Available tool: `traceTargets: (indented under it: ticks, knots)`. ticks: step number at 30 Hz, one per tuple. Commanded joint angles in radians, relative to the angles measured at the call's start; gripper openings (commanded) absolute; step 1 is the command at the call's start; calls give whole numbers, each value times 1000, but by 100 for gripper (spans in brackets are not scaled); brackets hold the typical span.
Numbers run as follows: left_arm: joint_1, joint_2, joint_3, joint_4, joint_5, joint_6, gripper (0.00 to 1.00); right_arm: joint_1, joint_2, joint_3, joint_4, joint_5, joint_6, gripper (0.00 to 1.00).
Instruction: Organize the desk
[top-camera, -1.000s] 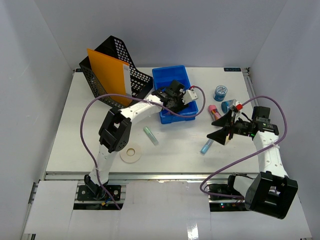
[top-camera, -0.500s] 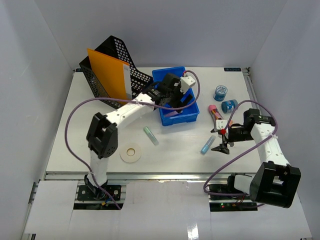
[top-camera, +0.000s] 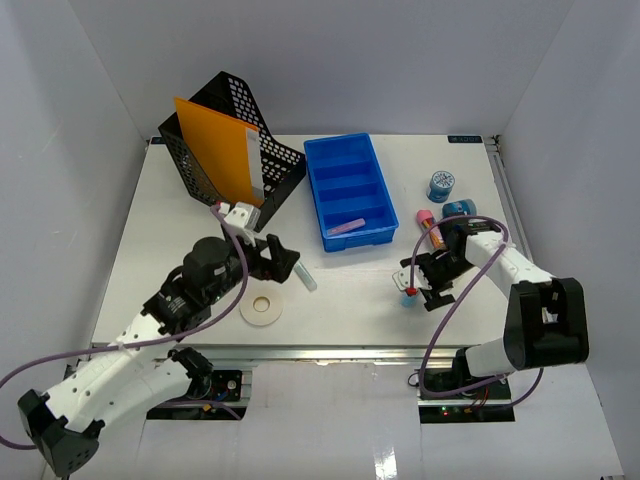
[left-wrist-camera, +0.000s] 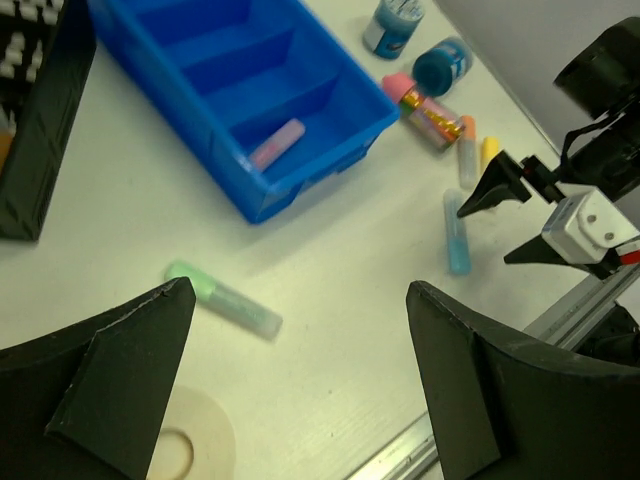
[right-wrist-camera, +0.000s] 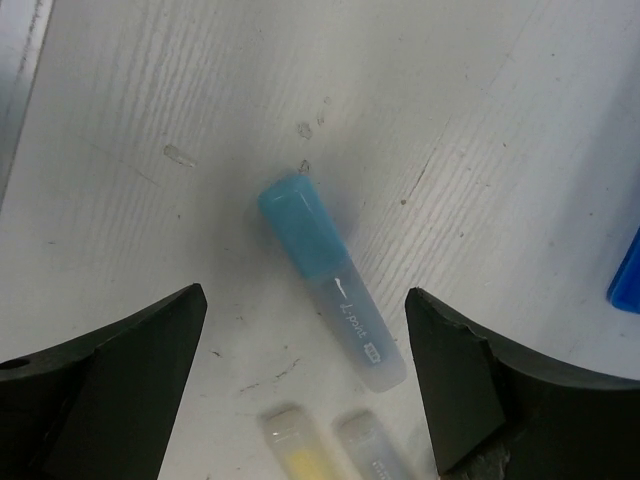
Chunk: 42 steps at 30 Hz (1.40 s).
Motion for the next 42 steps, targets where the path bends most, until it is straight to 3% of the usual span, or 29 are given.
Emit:
traceTargets:
  ticks: [1, 5, 13, 18, 24, 28, 31, 37, 42]
  knots:
    - [6, -145, -140, -39, -64, -178, 98, 61, 49, -6, 94, 99, -25, 84]
    - [6, -202, -182, -62, -67, -212, 98, 94, 90, -19, 138, 136, 6, 78]
    - [6, -165, -214, -60, -38, -303, 98, 128, 129, -61, 210, 180, 49, 61]
    - [6, -116, -231, -61, -44, -447, 98, 131, 117, -75, 229, 185, 59, 43]
    - [7, 0, -254, -28, -32, -582, 97, 131, 65, -20, 180, 61, 124, 26]
    - [8, 123, -224, -42, -51, -652, 96, 140, 19, 151, 167, -81, 310, 11]
    - [8, 227, -180, -58, -60, -686, 96, 176, -3, 283, 280, -88, 522, 11]
    - [12, 447, -34, -116, -65, -721, 95, 247, 97, 516, 454, -20, 798, 12]
    - [17, 574, 52, -127, -47, -744, 94, 280, 247, 611, 549, 18, 860, 14]
